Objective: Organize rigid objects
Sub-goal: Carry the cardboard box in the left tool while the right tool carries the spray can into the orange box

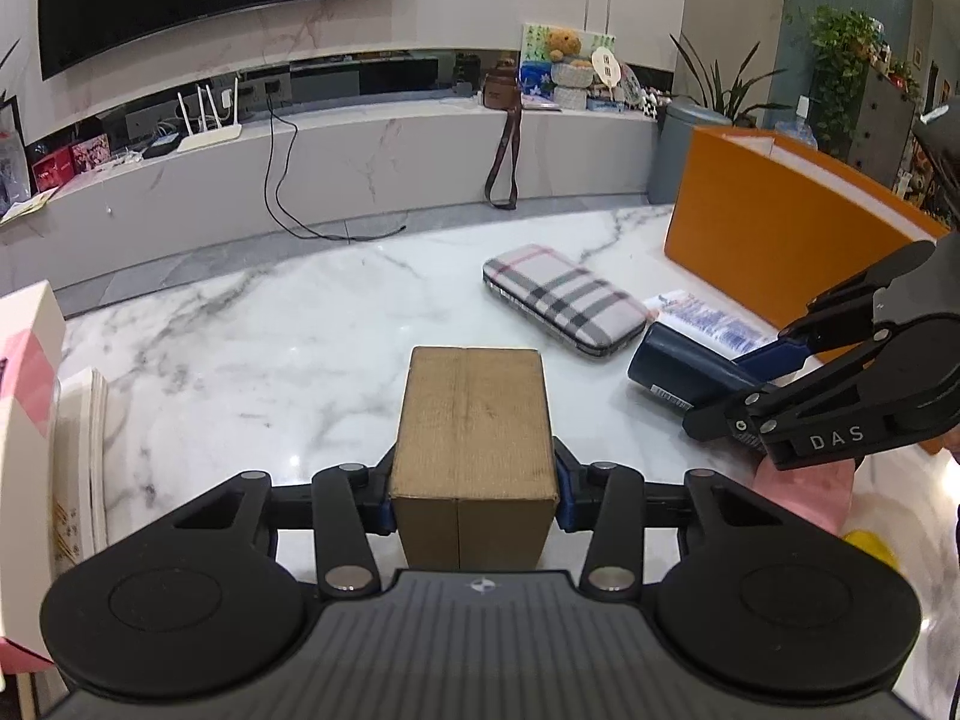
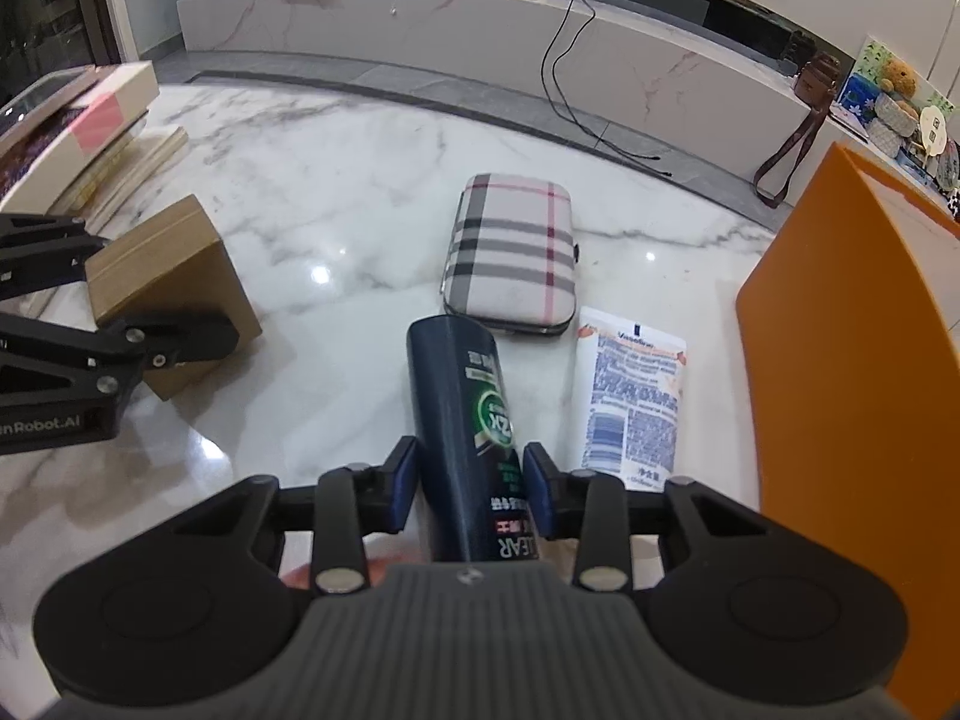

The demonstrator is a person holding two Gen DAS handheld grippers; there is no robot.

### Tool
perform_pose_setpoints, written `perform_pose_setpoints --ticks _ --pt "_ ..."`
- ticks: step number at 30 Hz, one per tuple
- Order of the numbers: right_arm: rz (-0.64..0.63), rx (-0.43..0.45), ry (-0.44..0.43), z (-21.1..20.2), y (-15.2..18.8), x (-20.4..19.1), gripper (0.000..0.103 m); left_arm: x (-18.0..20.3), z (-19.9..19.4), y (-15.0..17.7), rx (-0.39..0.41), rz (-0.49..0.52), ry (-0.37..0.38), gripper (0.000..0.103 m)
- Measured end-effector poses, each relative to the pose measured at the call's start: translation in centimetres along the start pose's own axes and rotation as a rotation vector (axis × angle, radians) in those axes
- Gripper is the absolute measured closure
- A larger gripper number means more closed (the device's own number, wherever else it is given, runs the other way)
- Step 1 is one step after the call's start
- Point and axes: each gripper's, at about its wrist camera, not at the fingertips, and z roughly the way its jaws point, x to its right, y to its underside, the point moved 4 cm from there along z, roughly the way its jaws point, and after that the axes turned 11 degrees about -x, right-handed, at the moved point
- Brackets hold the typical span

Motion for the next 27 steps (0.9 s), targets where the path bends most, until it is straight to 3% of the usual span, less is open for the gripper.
perform_pose_setpoints --ticks 16,27 --pt "0.054 0.087 0.012 -4.0 -0.7 1.3 0.065 1.0 -3.0 -1.5 0.062 0.002 -0.008 0.052" --pt "0.144 0.178 -0.047 -8.4 -0.6 3.3 0.065 3.0 -5.0 -2.5 0.101 0.017 -0.012 0.052"
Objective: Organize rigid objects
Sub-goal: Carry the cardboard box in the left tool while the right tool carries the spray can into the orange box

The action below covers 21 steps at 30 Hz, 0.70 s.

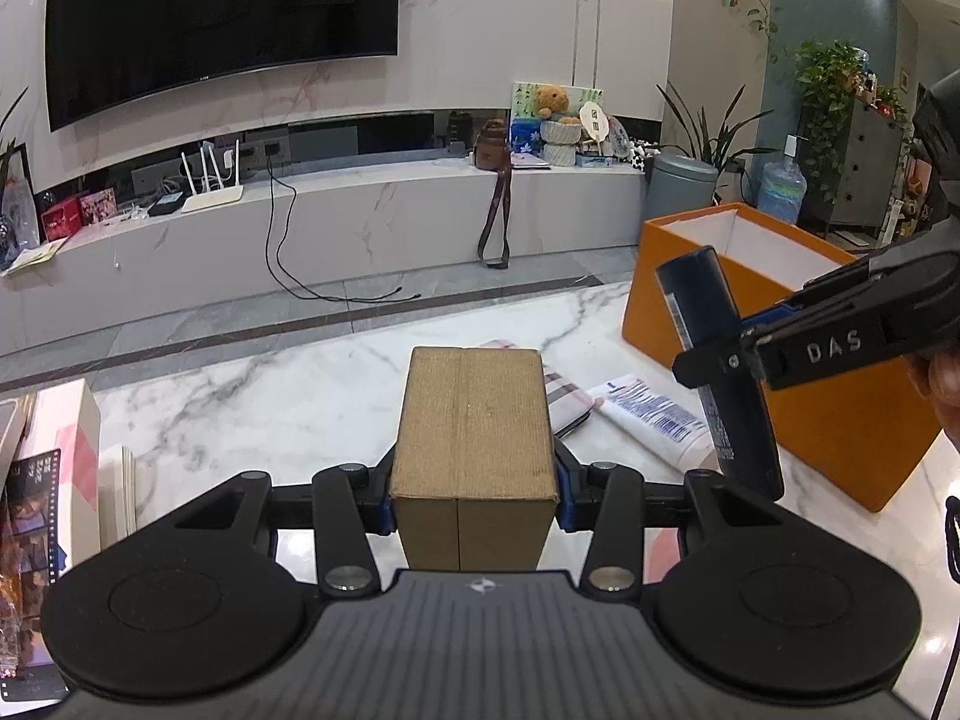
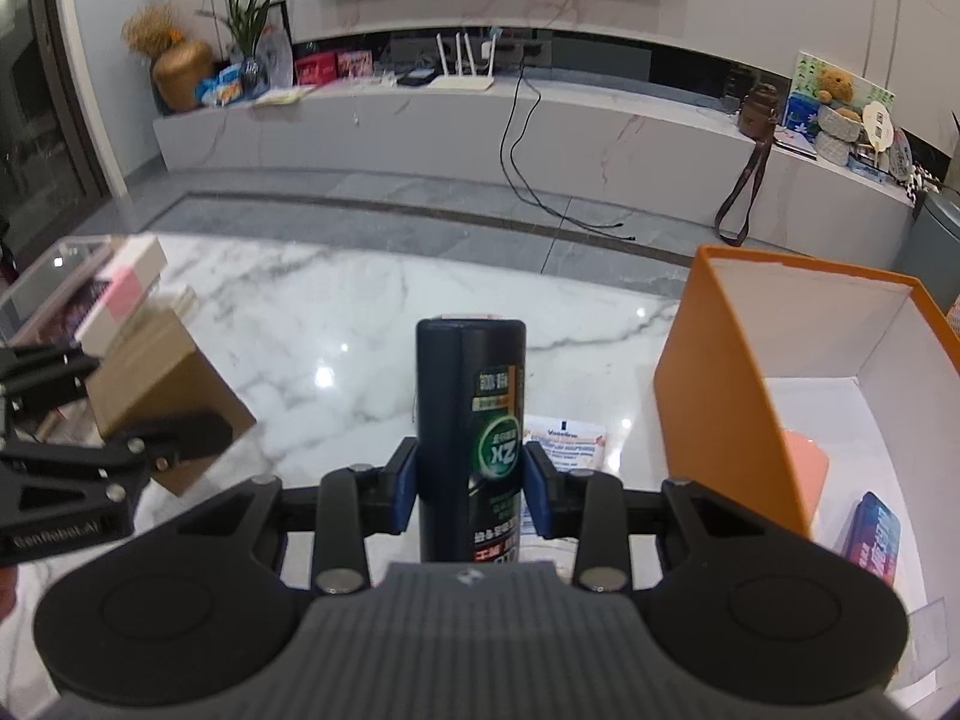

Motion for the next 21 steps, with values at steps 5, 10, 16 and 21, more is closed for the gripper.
perform_pose_setpoints --ticks 5,10,16,21 --pt "0.039 0.026 -0.013 -1.8 0.0 1.4 0.065 0.8 -0.6 -0.5 0.013 0.016 0.0 0.052" --pt "0.095 0.068 -0.017 -4.0 0.0 3.3 0.065 1.8 -1.2 -0.9 0.025 0.033 0.0 0.052" --pt "0.169 0.139 -0.025 -7.4 -0.3 6.0 0.065 3.5 -1.8 -2.0 0.038 0.064 0.017 0.052" --pt "0.242 0.202 -0.023 -10.3 -0.1 9.1 0.065 5.1 -2.2 -3.8 0.062 0.08 0.032 0.052"
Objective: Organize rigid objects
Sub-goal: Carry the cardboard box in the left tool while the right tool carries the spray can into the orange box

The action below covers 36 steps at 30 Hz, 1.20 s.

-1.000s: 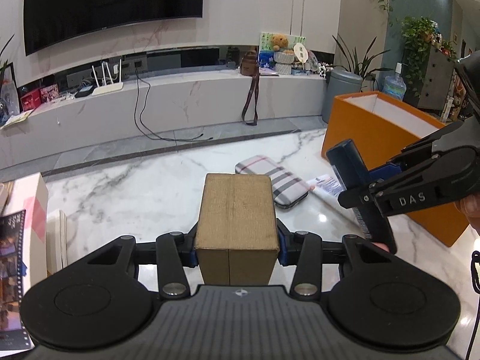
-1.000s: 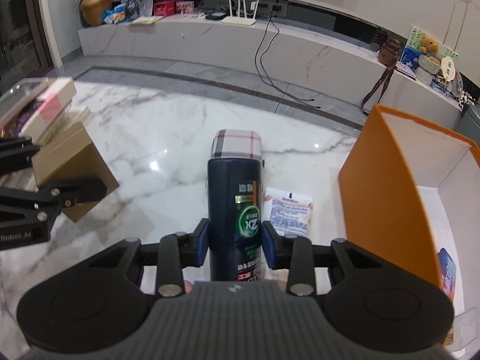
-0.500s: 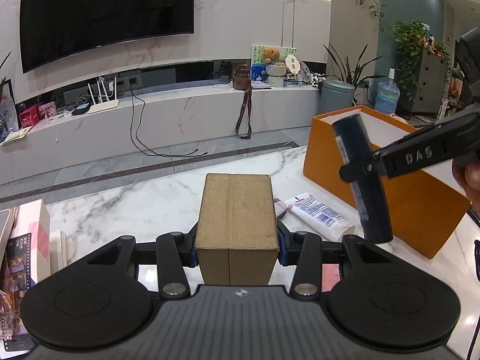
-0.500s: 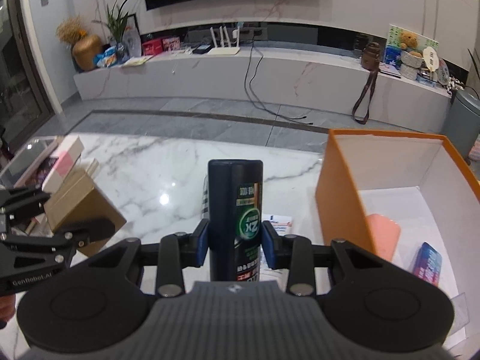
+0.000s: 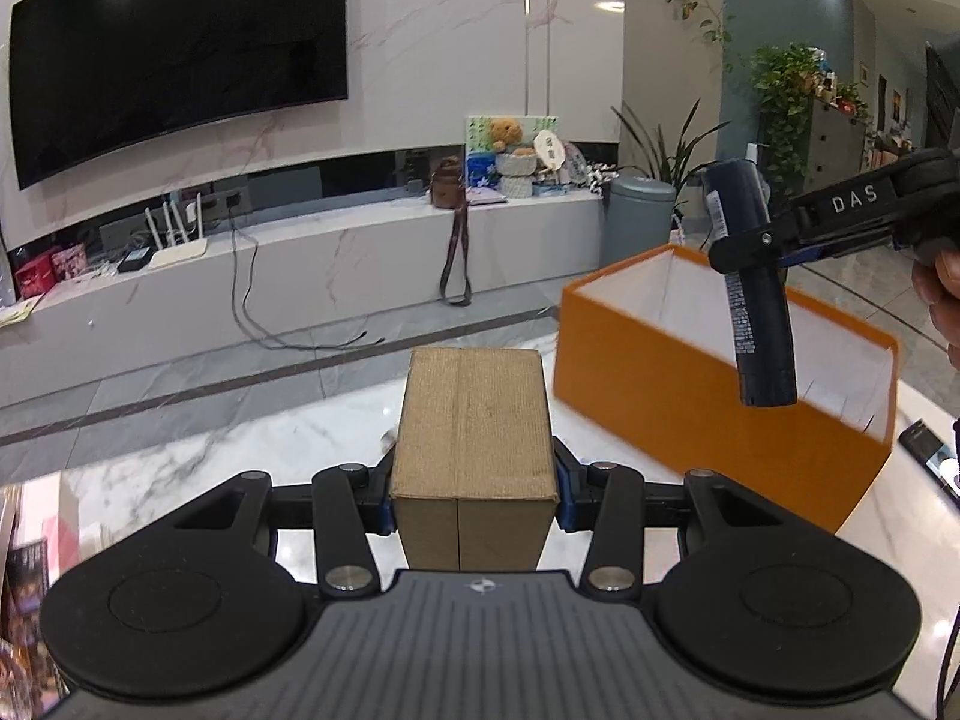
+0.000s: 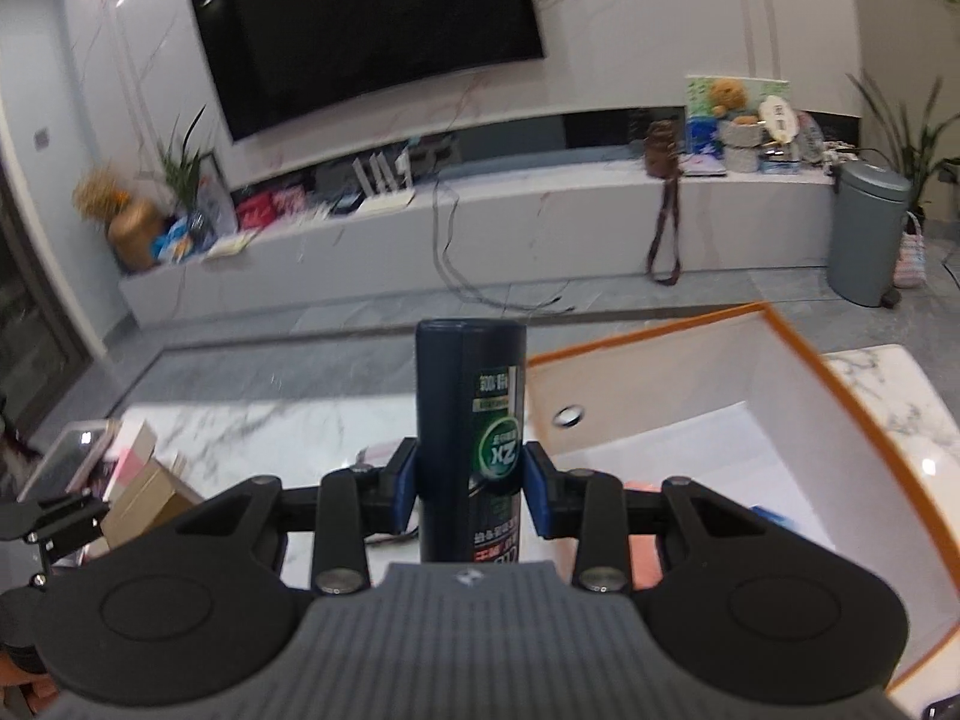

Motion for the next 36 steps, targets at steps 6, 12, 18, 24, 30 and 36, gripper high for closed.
perform_pose_setpoints --ticks 6,12,18,24,30,36 --pt "0.064 0.042 0.054 -2.3 -0.1 3.6 0.065 3.3 0.1 -3.6 0.043 0.059 0.022 0.052" --pt "0.1 0.051 0.072 -3.1 0.3 6.4 0.065 7.7 1.7 -5.8 0.047 0.128 0.065 0.052" --pt "0.123 0.051 0.076 -3.1 0.5 8.3 0.065 11.8 3.9 -6.8 0.034 0.175 0.107 0.052" --pt "0.141 0.056 0.079 -3.2 0.7 9.9 0.065 14.8 5.7 -7.5 0.021 0.22 0.131 0.052" --pt "0.179 0.058 0.108 -2.4 1.1 11.6 0.065 16.7 7.6 -8.7 0.004 0.274 0.128 0.052" --pt "0.2 0.03 0.126 -0.8 1.2 12.6 0.065 17.3 9.6 -9.5 -0.026 0.287 0.121 0.052"
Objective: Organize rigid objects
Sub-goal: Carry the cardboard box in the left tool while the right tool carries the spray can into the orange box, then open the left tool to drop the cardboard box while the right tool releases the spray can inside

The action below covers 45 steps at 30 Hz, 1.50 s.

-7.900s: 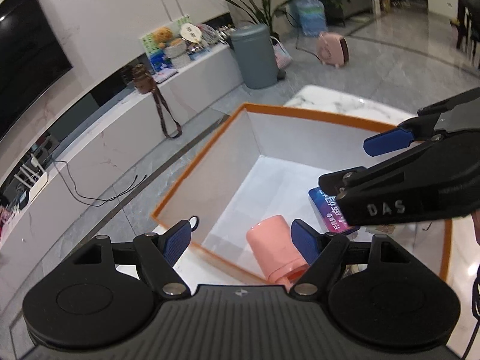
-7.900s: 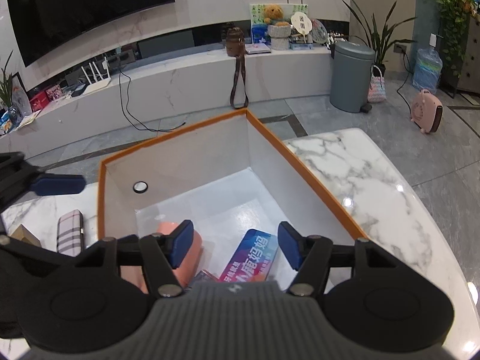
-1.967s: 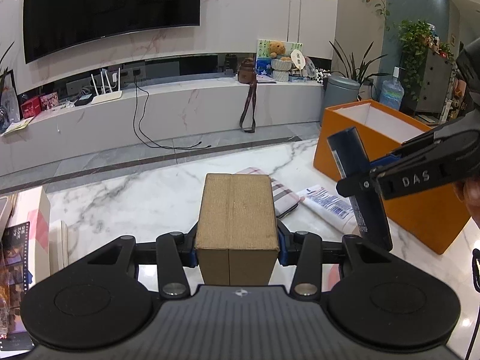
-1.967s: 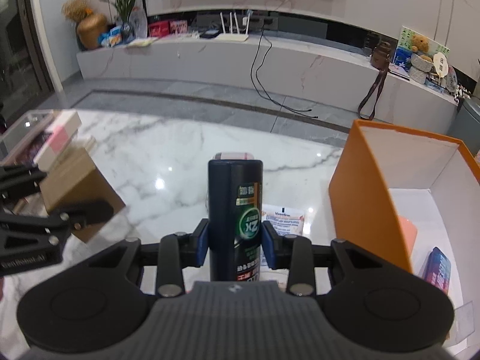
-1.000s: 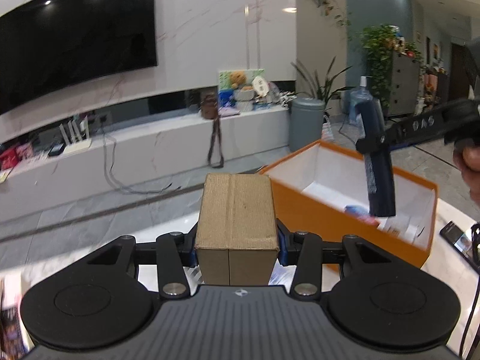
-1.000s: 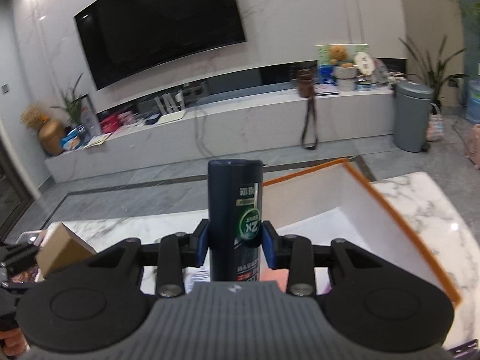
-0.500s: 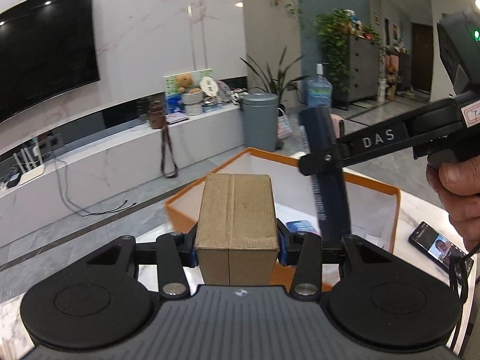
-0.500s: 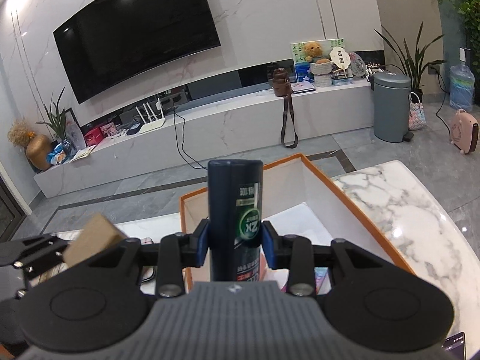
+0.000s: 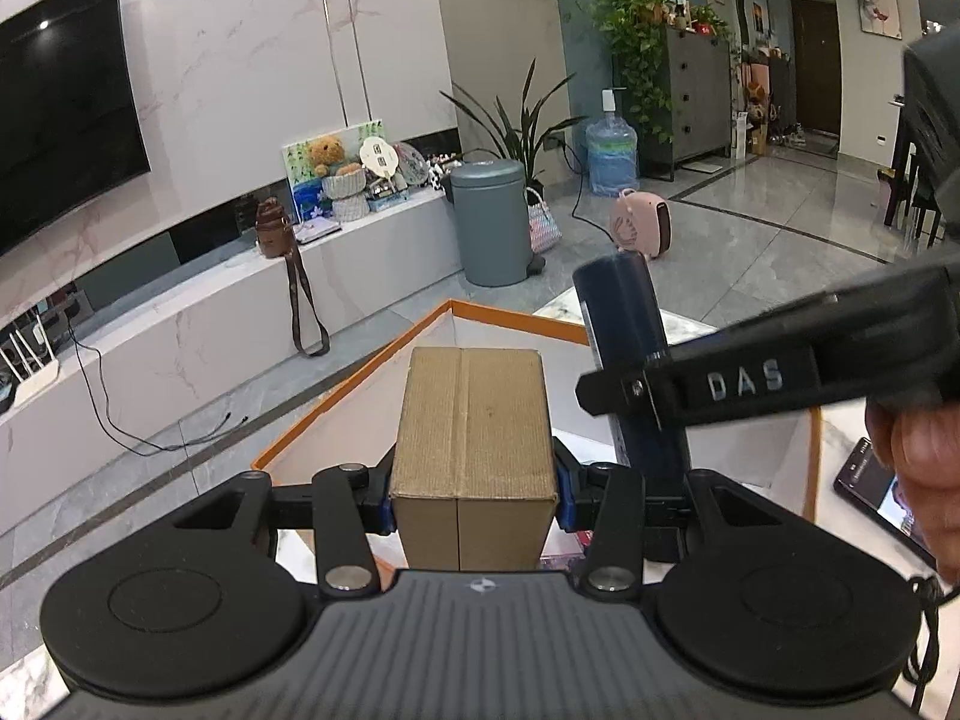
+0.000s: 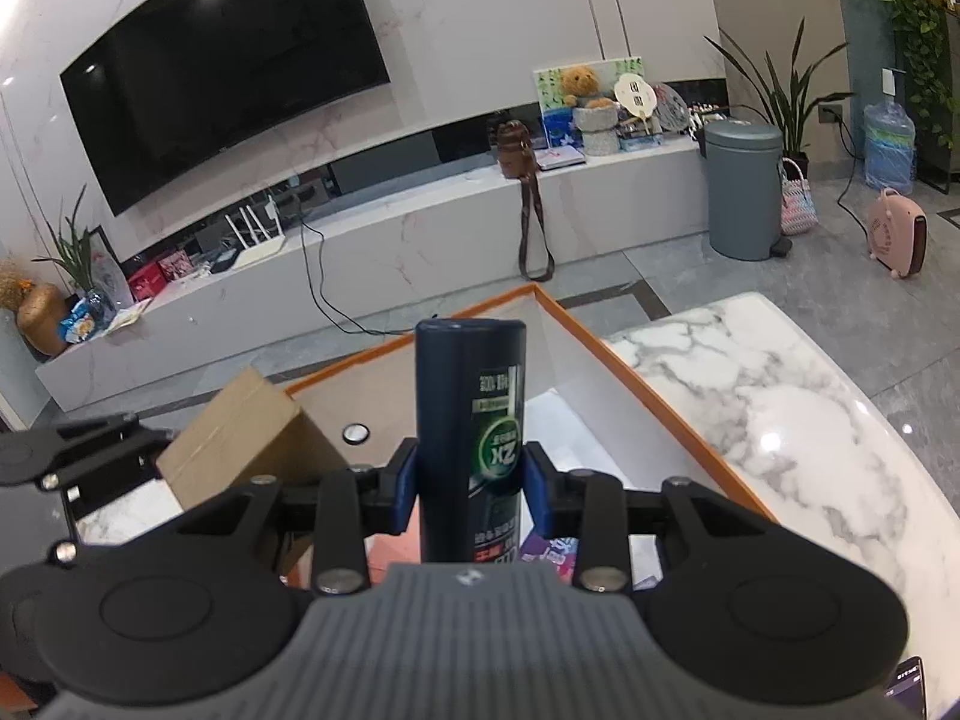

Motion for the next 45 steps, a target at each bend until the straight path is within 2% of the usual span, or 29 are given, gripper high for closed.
perform_pose_setpoints --ticks 14,24,45 --pt "0.039 -0.021 0.003 3.5 -0.7 -0.3 0.066 -1.0 3.3 -1.2 -0.079 0.015 -0.008 0.052" --pt "0.081 -0.065 0.027 6.2 -0.6 -0.6 0.067 -2.3 5.5 -0.5 -0.16 0.035 -0.009 0.052" --pt "0.108 -0.131 0.049 9.5 -0.4 -1.6 0.067 -3.7 7.6 0.0 -0.214 0.056 -0.008 0.052"
